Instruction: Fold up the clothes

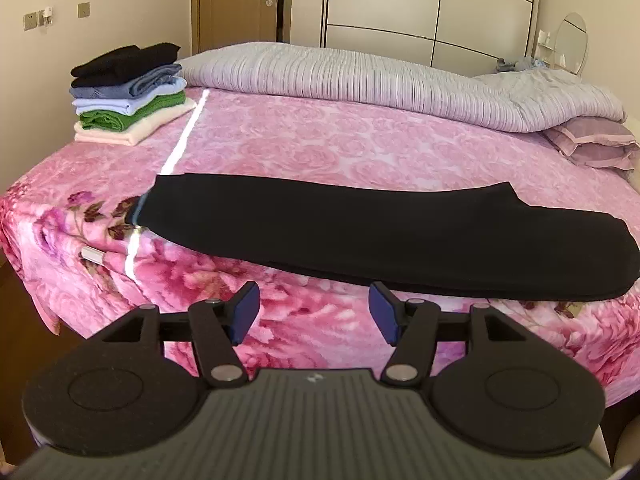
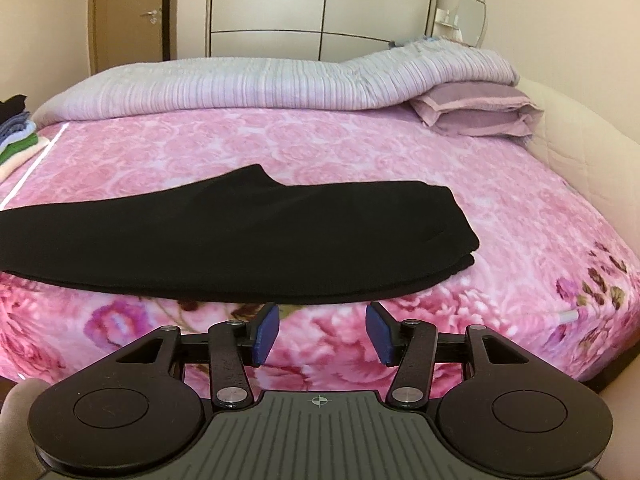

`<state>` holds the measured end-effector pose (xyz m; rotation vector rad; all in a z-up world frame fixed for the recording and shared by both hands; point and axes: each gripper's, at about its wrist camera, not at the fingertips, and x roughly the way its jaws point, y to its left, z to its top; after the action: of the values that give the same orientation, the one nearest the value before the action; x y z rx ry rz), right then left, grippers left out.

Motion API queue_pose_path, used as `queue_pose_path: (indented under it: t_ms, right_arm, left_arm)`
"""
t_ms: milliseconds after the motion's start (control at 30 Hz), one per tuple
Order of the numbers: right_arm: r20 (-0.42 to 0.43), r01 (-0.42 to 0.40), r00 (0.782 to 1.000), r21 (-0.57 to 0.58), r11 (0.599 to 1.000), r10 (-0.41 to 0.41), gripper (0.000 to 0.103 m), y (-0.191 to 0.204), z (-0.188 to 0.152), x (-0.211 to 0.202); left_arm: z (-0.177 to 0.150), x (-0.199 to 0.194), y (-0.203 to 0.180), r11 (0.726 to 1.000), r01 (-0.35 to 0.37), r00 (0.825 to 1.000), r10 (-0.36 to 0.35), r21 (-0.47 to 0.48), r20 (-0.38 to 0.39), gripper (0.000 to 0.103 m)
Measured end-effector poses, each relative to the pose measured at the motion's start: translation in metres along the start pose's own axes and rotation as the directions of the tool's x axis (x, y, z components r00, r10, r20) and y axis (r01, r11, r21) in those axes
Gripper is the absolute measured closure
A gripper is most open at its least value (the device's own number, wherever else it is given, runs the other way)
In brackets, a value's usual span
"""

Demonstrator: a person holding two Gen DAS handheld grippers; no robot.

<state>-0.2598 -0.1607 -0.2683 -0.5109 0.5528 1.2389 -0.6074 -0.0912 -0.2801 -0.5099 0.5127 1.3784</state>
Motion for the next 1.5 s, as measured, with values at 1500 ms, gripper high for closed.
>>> queue_pose_path:
  t_ms: [1500]
  right_arm:
    - [-0.054,-0.202,0.979,-0.18,0.963,0.195,0.05,0.108,0.038,0.037]
  left_arm:
    - [0.02,-0.002,0.072,0.985,-0.143,0.989,0.14,-0.095,-0.041,0.045]
